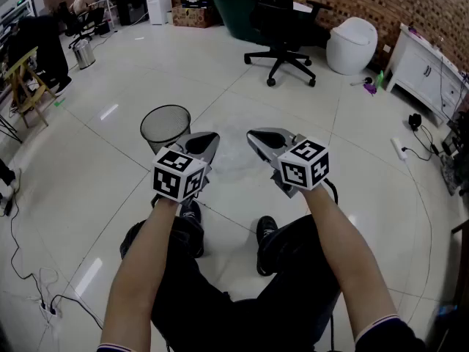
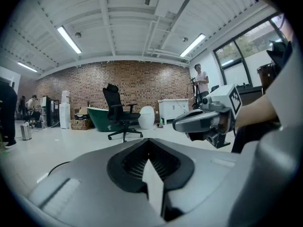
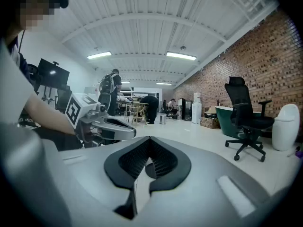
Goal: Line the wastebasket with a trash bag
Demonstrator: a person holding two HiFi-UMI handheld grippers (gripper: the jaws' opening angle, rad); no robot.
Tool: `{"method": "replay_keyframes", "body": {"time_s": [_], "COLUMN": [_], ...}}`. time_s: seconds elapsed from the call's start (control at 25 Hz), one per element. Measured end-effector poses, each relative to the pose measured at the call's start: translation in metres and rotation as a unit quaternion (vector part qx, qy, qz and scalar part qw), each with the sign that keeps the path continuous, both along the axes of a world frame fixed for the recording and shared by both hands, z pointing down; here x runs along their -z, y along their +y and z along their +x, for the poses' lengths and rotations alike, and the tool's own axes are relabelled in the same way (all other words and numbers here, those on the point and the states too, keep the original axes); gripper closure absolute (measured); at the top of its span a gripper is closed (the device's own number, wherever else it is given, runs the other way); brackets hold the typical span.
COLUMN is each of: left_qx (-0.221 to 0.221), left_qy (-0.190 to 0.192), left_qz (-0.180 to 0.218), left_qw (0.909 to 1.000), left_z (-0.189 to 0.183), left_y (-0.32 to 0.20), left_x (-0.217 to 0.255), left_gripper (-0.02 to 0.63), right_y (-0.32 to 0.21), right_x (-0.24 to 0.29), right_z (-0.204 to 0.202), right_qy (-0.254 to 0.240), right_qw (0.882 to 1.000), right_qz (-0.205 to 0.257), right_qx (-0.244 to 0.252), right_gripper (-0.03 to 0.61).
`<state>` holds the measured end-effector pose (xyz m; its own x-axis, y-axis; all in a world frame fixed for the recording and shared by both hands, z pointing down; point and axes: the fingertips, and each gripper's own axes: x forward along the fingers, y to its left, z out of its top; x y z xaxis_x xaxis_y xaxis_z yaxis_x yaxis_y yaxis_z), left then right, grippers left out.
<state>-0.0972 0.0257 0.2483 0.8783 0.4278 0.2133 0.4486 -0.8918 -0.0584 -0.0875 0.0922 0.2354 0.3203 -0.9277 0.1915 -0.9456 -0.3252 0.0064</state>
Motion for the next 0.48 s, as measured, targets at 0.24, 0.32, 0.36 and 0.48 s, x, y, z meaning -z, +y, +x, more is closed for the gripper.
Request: {"method": "replay_keyframes", "body": {"time_s": [0.24, 0.32, 0.36, 0.48], "left_qx": [0.001, 0.004, 0.004, 0.002], "left_qy": [0.009, 0.012, 0.012, 0.006], "left_qz": [-0.013, -0.017, -0.02, -0.022], "left_qw": [0.9999, 0.9998, 0.9997, 0.9998], "left_z": [0.019, 0.027, 0.031, 0.043], "left_y": [-0.006, -0.007, -0.006, 0.0], "left_x": [0.011, 0.018, 0.021, 0.024], "left_gripper": [0.603, 0.603, 0.603, 0.603], "right_y": [0.009, 0.013, 0.015, 0.023], "right_x": [0.008, 0.014, 0.016, 0.021], "right_z": [0.024, 0.032, 0.036, 0.05], "right_qy": [0.006, 0.008, 0.009, 0.01], "right_qw": [1.0, 0.999, 0.999, 0.999], "right_qz": [0.011, 0.015, 0.017, 0.018], "right_qx": [-0.024, -0.029, -0.031, -0.04], "right_gripper": [0.577, 0.577, 0.577, 0.577]}}
